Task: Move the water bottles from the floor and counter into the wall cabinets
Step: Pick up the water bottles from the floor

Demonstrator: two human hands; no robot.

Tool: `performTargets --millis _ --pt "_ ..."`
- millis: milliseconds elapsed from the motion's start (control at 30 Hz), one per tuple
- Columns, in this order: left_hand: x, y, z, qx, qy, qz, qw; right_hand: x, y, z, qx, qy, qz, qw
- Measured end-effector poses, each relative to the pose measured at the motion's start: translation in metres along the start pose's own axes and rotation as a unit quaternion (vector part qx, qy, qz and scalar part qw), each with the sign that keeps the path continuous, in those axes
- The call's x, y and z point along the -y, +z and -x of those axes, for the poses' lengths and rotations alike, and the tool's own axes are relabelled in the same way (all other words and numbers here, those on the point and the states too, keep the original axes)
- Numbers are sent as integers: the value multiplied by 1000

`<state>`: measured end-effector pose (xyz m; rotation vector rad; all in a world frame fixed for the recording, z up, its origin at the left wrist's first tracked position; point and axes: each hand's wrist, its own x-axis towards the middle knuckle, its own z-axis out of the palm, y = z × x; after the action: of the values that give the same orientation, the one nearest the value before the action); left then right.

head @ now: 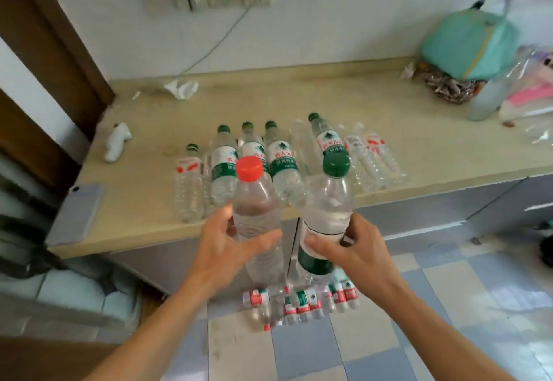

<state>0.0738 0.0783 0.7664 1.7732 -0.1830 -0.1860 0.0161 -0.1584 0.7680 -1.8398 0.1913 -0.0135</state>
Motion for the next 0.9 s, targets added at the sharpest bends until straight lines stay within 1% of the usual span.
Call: performTargets --millis 67,233,300,400,500,567,733,900 --pt "-36 -32 -8 -1 41 -8 999 44 13 -8 -8 -31 -4 999" --pt "-126 -112 -39 -52 129 -14 990 155 48 -36 -37 -130 14 991" --pt "-165 -140 -53 -64 167 -26 984 197 57 -48 -49 -168 5 985" --pt "-221 -172 -70 -80 216 -40 972 254 63 -67 -58 -201 -29 978" --pt "-271 -194 -88 -98 257 -54 960 307 58 -85 -67 -232 -39 970" --pt "-304 -204 -102 -120 277 -55 952 339 49 -99 -70 -253 -50 964" --pt "-376 -225 -128 -176 297 -10 939 416 18 -133 -88 -319 -88 940" --pt "-437 -251 -136 -234 325 6 916 490 4 -164 -52 -371 -100 922"
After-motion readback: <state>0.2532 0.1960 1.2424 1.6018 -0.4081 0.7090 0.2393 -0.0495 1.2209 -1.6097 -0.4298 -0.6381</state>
